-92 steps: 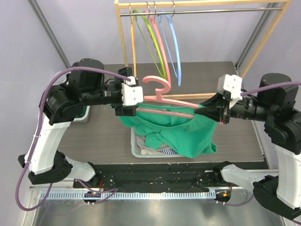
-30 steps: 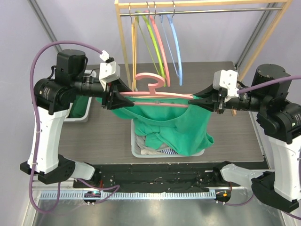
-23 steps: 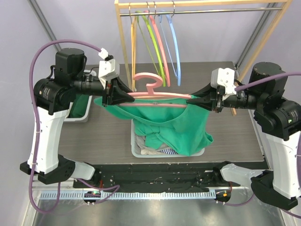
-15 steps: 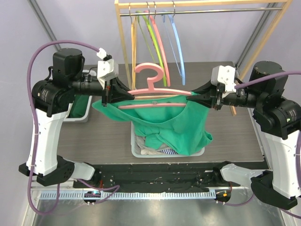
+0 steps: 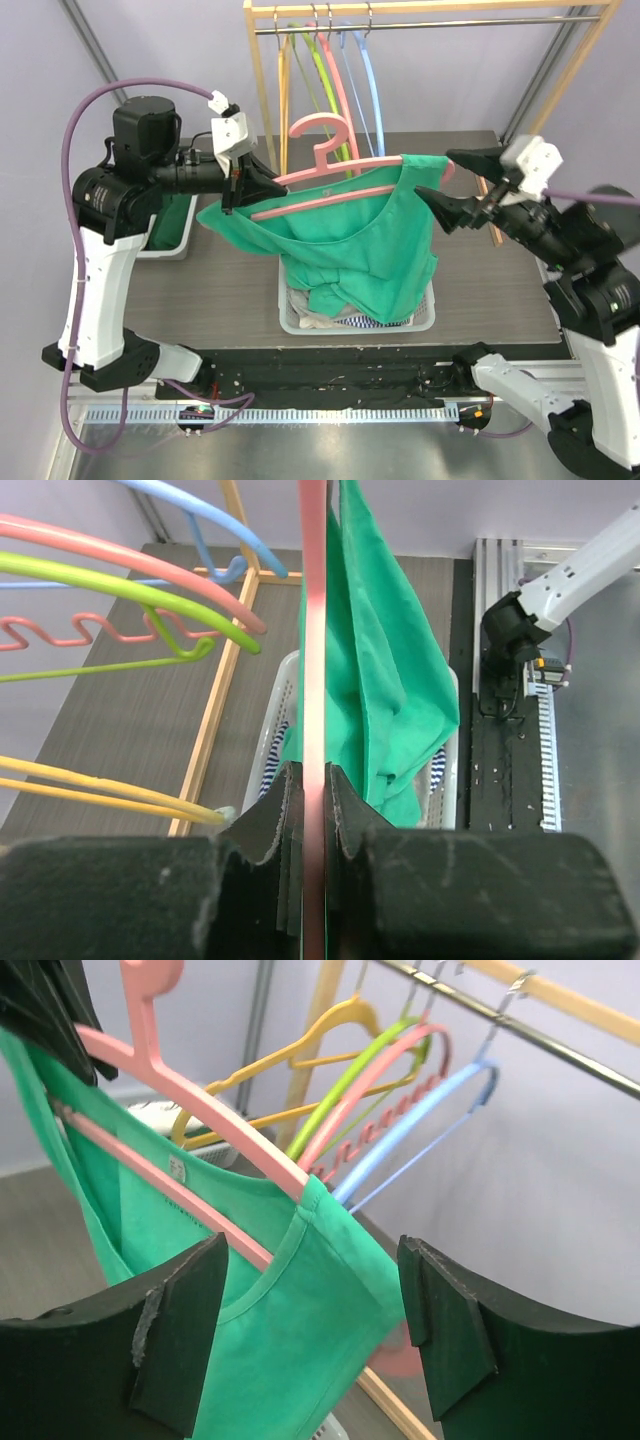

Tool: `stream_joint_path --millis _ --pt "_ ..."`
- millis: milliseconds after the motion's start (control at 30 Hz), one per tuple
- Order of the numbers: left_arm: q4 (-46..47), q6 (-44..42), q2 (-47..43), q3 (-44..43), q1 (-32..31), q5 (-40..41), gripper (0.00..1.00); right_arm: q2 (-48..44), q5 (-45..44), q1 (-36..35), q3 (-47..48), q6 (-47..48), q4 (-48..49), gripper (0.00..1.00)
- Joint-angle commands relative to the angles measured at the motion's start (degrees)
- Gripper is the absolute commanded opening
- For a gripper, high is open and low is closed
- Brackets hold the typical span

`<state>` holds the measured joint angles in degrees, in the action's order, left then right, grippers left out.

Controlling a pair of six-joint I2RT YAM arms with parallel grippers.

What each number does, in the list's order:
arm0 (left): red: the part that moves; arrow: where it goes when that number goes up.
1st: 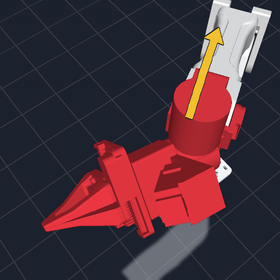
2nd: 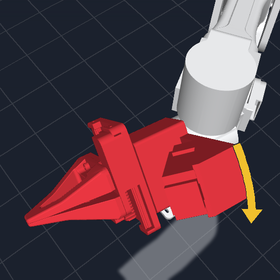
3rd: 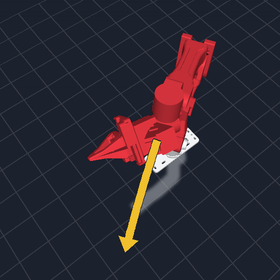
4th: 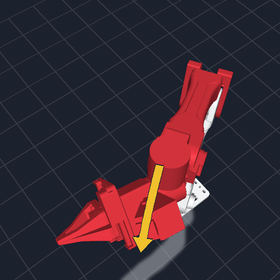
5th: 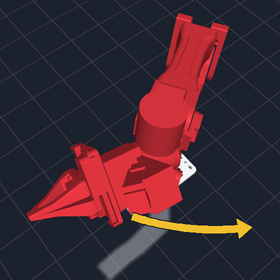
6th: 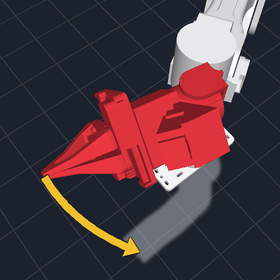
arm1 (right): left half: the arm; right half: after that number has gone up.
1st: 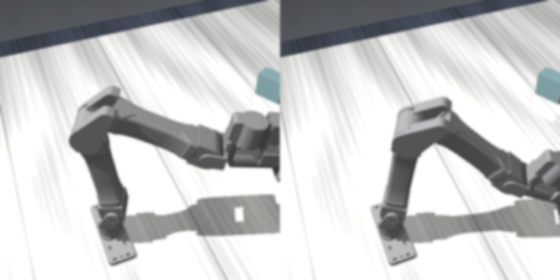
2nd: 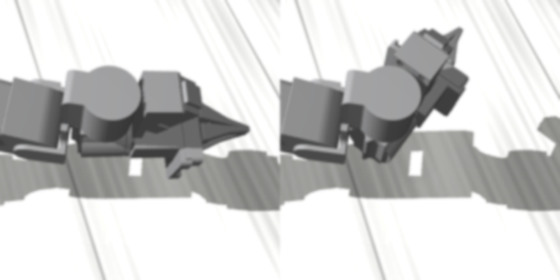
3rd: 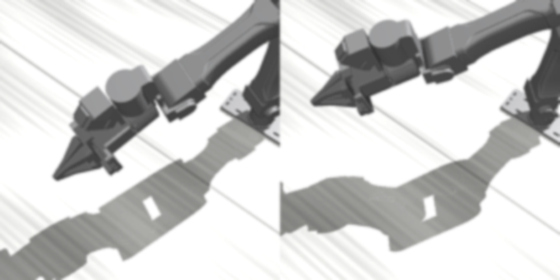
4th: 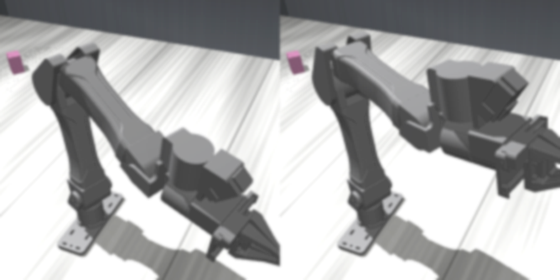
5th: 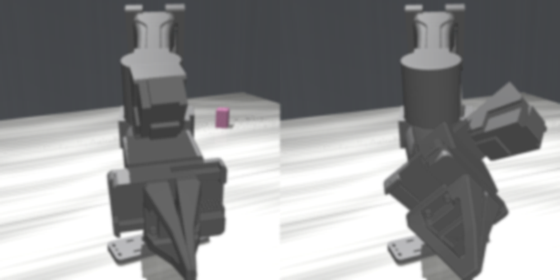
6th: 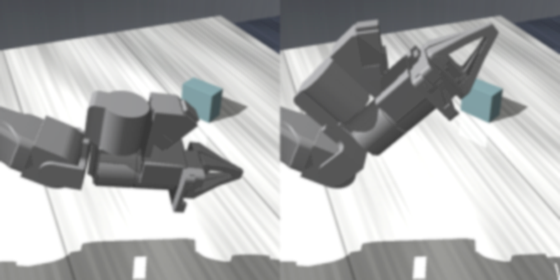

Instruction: Remove the tank top from the hanger

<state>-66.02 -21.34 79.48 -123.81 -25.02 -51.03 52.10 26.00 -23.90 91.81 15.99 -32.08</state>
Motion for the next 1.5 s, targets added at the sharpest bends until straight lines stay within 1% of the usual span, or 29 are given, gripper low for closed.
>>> stream_joint_path --millis 0,33,100,167,233,367,467,500,533,633,833,967,1133,1300,1433,1467 --pt "4.1 0.6 0.5 -1.8 0.4 1.1 0.0 -9.6 -13.8 -0.2 -4.5 -8.0 10.4 0.77" --pt "3.9 0.6 0.6 -1.7 0.4 1.0 0.0 -11.5 -14.7 -0.3 -7.4 -9.4 10.9 0.77" --pt "3.5 0.5 0.9 -2.1 0.4 0.8 0.01 -15.9 -16.7 -0.3 -9.9 -10.4 11.2 0.77" --pt "2.9 0.6 1.3 -2.4 0.4 0.1 0.01 -18.0 -16.6 -0.2 -13.4 -12.5 11.1 0.77" --pt "2.7 0.8 1.4 -2.5 0.4 -0.7 0.01 -19.7 -16.2 -0.3 -16.7 -14.7 11.1 0.72" --pt "2.6 1.5 1.6 -2.6 0.4 -1.4 0.01 -20.5 -15.8 -0.4 -21.2 -20.9 11.7 0.7" --pt "2.1 1.9 1.6 -2.9 0.3 -2.0 0.01 -21.2 -15.5 -0.3 -25.4 -25.4 15.4 0.68" --pt "2.1 2.2 1.6 -3.0 0.4 -2.0 0.01 -21.4 -15.6 -0.3 -26.6 -28.4 16.3 0.68" --pt "1.9 2.3 1.6 -3.0 0.4 -2.0 0.01 -21.5 -16.0 -0.4 -28.8 -29.3 18.0 0.68" --pt "1.4 1.9 1.3 -3.1 0.4 -1.8 0.01 -21.4 -18.2 -0.3 -31.1 -30.5 20.6 0.68" --pt "0.3 1.4 1.1 -2.9 0.4 -1.5 0.02 -19.8 -17.7 -0.3 -30.4 -29.9 22.0 0.64" --pt "0.0 1.2 0.9 -2.9 0.4 -1.7 0.02 -18.4 -18.2 -0.4 -31.2 -30.3 24.0 0.59" --pt "0.1 1.1 0.9 -3.1 0.4 -2.0 0.03 -14.8 -16.7 -0.4 -30.0 -30.7 26.4 0.56" --pt "-0.3 1.1 0.8 -3.5 0.4 -2.2 0.03 -13.6 -16.6 -0.3 -29.6 -29.5 26.7 0.55" --pt "-0.7 0.8 0.7 -3.6 0.4 -2.4 0.03 -13.9 -15.3 -0.3 -29.9 -29.3 26.6 0.36" --pt "-0.8 0.7 0.7 -3.6 0.4 -2.5 0.03 -13.9 -15.1 -0.4 -29.9 -29.4 26.6 0.33"
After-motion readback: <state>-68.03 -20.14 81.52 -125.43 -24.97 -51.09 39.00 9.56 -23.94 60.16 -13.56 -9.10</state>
